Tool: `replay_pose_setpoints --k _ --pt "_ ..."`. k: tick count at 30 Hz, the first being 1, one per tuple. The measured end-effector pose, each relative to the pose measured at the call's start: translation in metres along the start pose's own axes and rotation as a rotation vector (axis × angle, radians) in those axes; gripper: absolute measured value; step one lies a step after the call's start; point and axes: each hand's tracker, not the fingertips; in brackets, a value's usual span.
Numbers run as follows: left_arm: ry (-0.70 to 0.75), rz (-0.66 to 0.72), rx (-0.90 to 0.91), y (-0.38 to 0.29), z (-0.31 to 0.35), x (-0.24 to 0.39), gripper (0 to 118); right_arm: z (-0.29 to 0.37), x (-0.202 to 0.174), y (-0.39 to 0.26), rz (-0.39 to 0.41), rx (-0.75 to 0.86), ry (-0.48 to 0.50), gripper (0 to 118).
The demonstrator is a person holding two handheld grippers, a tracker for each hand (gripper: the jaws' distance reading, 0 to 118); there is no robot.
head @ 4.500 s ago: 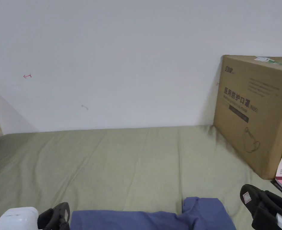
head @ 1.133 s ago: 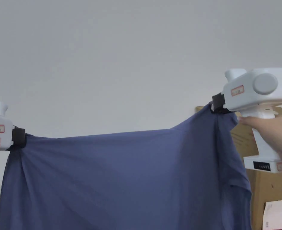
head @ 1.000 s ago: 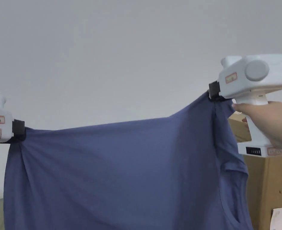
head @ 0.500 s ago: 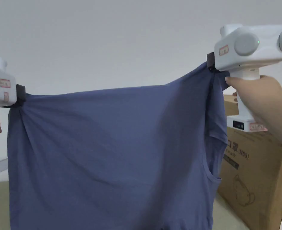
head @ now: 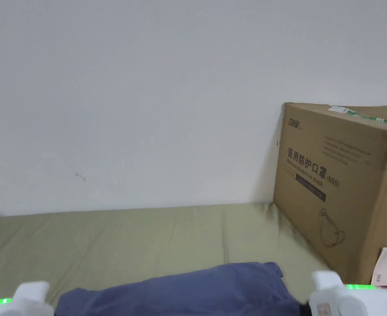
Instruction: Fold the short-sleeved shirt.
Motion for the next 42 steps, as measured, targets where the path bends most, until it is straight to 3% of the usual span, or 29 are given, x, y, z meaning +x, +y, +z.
replay_pose_setpoints --k 5,10,13,18,25,27,28,30,31,33,38,42 --pt "-0.037 0.005 -0.132 -0.087 0.046 -0.02 1 0.054 0.03 -0.093 0.025 -0.147 0.101 0" --pt "-0.092 -0.047 -0.238 -0.141 0.098 -0.023 1 0.115 0.044 -0.15 0.129 -0.259 0.131 0" --pt "-0.088 -0.117 -0.278 -0.164 0.121 -0.012 1 0.133 0.049 -0.175 0.114 -0.339 0.182 0" --pt "-0.088 -0.168 -0.354 -0.19 0.135 -0.007 1 0.144 0.043 -0.196 0.188 -0.466 0.16 0" --pt "-0.065 -0.182 -0.455 -0.21 0.135 -0.001 1 0.14 0.037 -0.211 0.151 -0.525 0.131 0" --pt "-0.057 -0.186 -0.446 -0.213 0.137 0.002 8 0.139 0.035 -0.215 0.135 -0.518 0.13 1" --pt "-0.05 -0.19 -0.434 -0.214 0.139 0.001 24 0.139 0.034 -0.217 0.131 -0.513 0.125 13" --pt "-0.038 -0.197 -0.426 -0.215 0.142 0.001 94 0.142 0.033 -0.219 0.114 -0.514 0.106 95" --pt "-0.033 -0.192 -0.423 -0.216 0.144 -0.001 108 0.143 0.033 -0.222 0.113 -0.518 0.095 112" --pt "-0.058 -0.16 -0.395 -0.216 0.155 -0.005 107 0.148 0.033 -0.223 0.112 -0.495 0.088 114" --pt "-0.109 -0.082 -0.305 -0.201 0.184 -0.005 107 0.176 0.036 -0.207 -0.028 -0.36 0.108 114" --pt "-0.097 -0.015 0.019 -0.182 0.23 0.007 107 0.228 0.016 -0.186 0.016 -0.026 0.14 114"
